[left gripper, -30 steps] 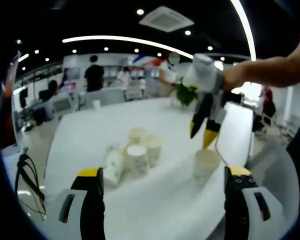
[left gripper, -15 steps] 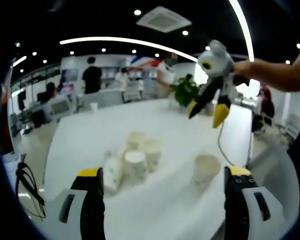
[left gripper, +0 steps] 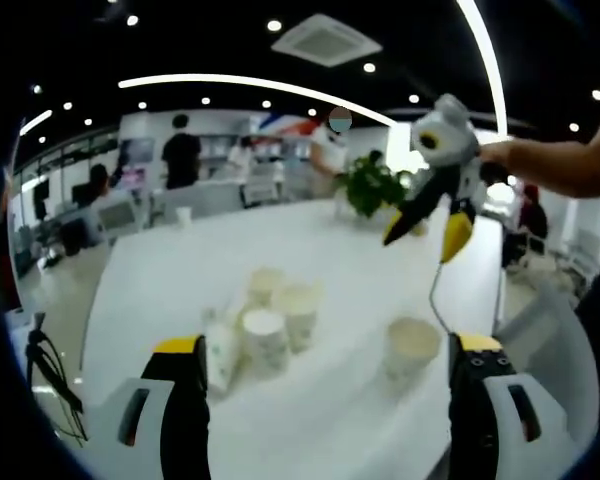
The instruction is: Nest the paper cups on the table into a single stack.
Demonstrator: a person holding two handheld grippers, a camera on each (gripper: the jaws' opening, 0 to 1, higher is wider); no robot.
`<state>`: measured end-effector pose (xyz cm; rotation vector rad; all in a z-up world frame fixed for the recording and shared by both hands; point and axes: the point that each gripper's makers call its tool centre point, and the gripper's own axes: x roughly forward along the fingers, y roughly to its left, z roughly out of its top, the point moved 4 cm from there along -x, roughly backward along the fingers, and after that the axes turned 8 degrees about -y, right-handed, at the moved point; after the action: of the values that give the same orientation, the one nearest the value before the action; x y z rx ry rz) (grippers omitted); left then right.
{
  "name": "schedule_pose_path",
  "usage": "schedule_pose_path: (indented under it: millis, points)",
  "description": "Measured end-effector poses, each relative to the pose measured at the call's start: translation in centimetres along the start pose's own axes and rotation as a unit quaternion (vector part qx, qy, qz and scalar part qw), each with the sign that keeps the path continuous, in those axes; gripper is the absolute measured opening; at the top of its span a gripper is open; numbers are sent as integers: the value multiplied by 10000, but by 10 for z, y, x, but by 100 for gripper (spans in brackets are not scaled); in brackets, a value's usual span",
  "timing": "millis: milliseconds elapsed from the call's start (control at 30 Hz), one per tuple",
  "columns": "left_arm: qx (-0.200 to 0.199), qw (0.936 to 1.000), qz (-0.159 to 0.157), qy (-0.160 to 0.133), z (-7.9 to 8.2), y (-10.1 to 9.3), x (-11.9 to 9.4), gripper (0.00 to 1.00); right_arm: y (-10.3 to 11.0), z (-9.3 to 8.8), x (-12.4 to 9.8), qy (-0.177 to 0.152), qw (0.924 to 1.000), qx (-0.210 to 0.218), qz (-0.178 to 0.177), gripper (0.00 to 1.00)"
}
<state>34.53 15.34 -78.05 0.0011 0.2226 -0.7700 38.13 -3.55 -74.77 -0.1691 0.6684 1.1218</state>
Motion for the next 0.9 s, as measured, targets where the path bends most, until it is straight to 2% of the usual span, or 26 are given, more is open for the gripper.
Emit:
schedule_pose_path:
  millis: [67, 133, 267, 333, 433, 500, 533, 600, 767, 867, 900]
  points:
    - [1, 10000, 13, -21, 3, 0, 0, 98, -2, 1, -6, -121, 9999, 39, -89, 65]
    - [0, 10000, 37, -37, 5, 3, 0, 98, -6, 4, -12, -421, 9989, -42, -196, 66]
    - [-8, 9999, 91, -59, 6, 7, -1, 98, -11, 3, -27, -1129, 9934, -111, -158, 69]
    - [-13, 9999, 110, -71, 6, 7, 0, 98, -16, 0, -36, -1392, 9893, -262, -359, 74]
    - [12, 9999, 119, -51, 4, 7, -1, 98, -28, -15, -49, -1462, 9867, -12, -707, 81]
    - [12, 9999, 128, -35, 2, 7, -1, 98, -33, -19, -59, -1778, 9800, -65, -887, 88]
    - [14, 9999, 131, -26, 2, 7, -1, 98, -37, -22, -67, -1988, 9742, -118, -1065, 91]
    - [13, 9999, 133, -22, 2, 6, -1, 98, -41, -29, -77, -2084, 9707, -106, -1192, 97]
    - [79, 9999, 110, -91, 5, 5, -1, 98, -46, -51, -108, -2360, 9614, -65, -1413, 99]
    - [76, 9998, 119, -105, 6, 4, -1, 98, -46, -61, -119, -2574, 9547, -338, -1457, 99]
    - [71, 9998, 124, -104, 6, 4, -2, 98, -44, -70, -122, -2532, 9560, -329, -1444, 100]
